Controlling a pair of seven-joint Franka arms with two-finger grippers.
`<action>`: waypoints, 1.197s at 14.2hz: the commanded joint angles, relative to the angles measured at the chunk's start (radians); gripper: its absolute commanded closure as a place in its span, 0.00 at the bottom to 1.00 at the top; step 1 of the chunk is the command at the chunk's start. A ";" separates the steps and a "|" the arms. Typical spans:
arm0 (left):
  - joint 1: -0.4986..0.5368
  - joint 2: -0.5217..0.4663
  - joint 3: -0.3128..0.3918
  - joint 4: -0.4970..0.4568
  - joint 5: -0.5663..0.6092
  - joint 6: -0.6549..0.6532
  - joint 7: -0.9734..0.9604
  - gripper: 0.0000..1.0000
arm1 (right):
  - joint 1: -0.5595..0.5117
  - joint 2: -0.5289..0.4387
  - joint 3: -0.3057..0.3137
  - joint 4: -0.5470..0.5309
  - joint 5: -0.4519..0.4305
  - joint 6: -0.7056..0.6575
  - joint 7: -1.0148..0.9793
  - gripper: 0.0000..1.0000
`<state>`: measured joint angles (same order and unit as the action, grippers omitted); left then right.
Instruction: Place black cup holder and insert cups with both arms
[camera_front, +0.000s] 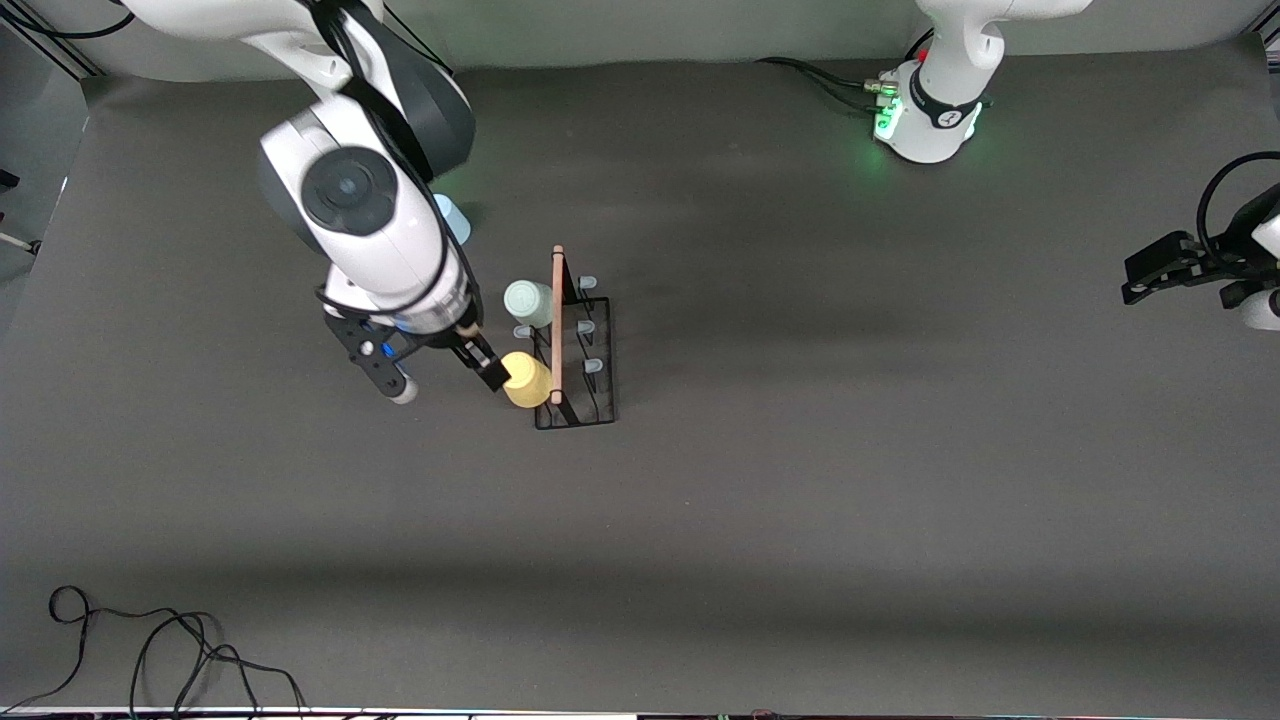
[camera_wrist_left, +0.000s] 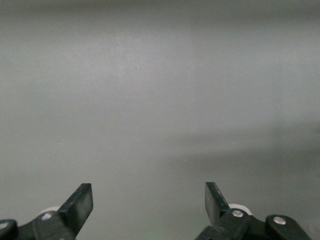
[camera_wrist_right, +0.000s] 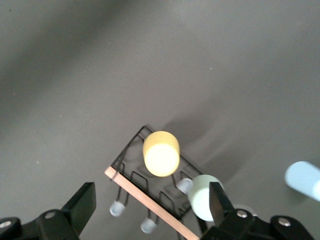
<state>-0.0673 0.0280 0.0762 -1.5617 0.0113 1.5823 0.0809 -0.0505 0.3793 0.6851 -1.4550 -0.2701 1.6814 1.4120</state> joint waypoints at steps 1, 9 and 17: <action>0.000 -0.013 0.001 -0.001 -0.010 0.005 0.000 0.00 | -0.015 -0.020 -0.033 0.119 0.035 -0.162 -0.262 0.00; 0.000 -0.030 -0.003 0.000 -0.007 -0.012 -0.006 0.00 | -0.008 -0.227 -0.470 0.069 0.233 -0.256 -1.058 0.00; -0.005 -0.031 -0.003 0.009 -0.004 -0.012 -0.006 0.00 | -0.009 -0.370 -0.702 -0.154 0.299 -0.145 -1.441 0.00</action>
<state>-0.0674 0.0105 0.0735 -1.5597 0.0110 1.5808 0.0806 -0.0701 0.1019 -0.0032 -1.4764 0.0060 1.4670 0.0045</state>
